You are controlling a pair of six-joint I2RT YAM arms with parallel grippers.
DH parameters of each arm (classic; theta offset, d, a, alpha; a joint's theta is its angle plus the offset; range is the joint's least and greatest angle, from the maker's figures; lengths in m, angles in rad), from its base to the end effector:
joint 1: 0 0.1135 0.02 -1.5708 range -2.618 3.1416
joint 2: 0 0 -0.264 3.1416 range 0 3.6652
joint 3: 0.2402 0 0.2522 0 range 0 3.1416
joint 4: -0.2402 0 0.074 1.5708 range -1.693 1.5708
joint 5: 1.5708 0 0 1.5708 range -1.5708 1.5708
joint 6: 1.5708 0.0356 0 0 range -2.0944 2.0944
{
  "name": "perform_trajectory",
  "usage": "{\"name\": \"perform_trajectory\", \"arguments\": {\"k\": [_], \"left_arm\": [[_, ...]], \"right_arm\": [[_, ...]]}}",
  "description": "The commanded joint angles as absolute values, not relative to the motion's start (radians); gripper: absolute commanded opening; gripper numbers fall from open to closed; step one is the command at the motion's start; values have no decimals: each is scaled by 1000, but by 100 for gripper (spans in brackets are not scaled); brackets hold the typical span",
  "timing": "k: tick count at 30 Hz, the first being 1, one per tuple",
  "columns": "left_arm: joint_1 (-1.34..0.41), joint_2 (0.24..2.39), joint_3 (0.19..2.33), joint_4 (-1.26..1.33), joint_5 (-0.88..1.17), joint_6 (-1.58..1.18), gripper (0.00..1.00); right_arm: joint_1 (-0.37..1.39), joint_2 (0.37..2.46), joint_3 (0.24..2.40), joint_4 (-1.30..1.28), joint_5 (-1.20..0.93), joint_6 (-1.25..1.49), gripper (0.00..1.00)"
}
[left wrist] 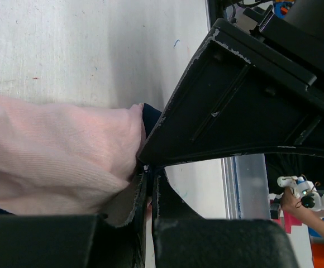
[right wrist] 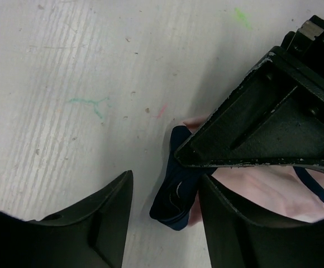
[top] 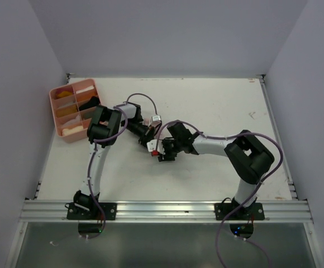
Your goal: Roll the underwear
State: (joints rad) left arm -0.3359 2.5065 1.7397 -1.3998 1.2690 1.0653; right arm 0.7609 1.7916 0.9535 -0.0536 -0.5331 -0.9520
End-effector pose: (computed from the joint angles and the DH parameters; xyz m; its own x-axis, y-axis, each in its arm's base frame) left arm 0.3694 -0.1650 0.0734 -0.7353 0.5322 -0.4197 0.4862 -0.0173 -0.8737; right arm 0.2425 0.2558 0.1477 0.3452 -0.6400 -0.6865 -0.9376 -0.2030 -0.2822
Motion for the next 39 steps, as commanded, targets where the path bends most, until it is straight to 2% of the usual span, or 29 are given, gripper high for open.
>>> {"name": "perform_trajectory", "arguments": {"k": [1,6,7,9,10,13,15,16,18,19,22,24,28,34,38,39], "left_arm": [[-321,2542,1743,-1315,1219,1104,0],[-319,2543,1743,-1316,1220,1103,0],[-319,2543,1743,-1316,1221,1103,0],[-319,2539,1741,-1316,1223,1108,0],[-319,2530,1724,-1316,1232,1127,0],[-319,2478,1675,-1315,1246,1185,0],[-318,2432,1623,-1315,1255,1213,3],[-314,2412,1608,-1316,1268,1238,17],[-308,2344,1560,-1312,1293,1258,26],[-298,2321,1548,-1310,1313,1261,34],[-270,2228,1506,-1260,1330,1206,45],[-250,2145,1471,-1147,1312,1129,47],[-195,1982,1410,-904,1140,896,49],[-169,1729,1285,-651,850,838,53],[-169,1409,1061,-353,666,854,63],[-169,1372,1037,-310,635,889,71]], "right_arm": [[764,1821,989,-6,-520,-953,51],[762,1851,1012,9,-515,-927,42],[762,1858,1012,3,-517,-930,34],[762,1871,1031,-21,-528,-933,25],[762,1894,1048,-75,-531,-931,14],[759,1927,1138,-184,-557,-913,0],[752,1977,1235,-317,-597,-902,0],[747,1997,1268,-357,-618,-893,0],[736,2031,1333,-409,-684,-858,0],[736,2040,1350,-464,-698,-851,0],[733,2074,1399,-554,-761,-787,0],[727,2088,1410,-587,-778,-758,0],[715,2123,1437,-676,-837,-716,0],[684,2242,1543,-802,-922,-606,0],[661,2331,1655,-880,-972,-551,0],[655,2347,1669,-903,-979,-537,0]]}}
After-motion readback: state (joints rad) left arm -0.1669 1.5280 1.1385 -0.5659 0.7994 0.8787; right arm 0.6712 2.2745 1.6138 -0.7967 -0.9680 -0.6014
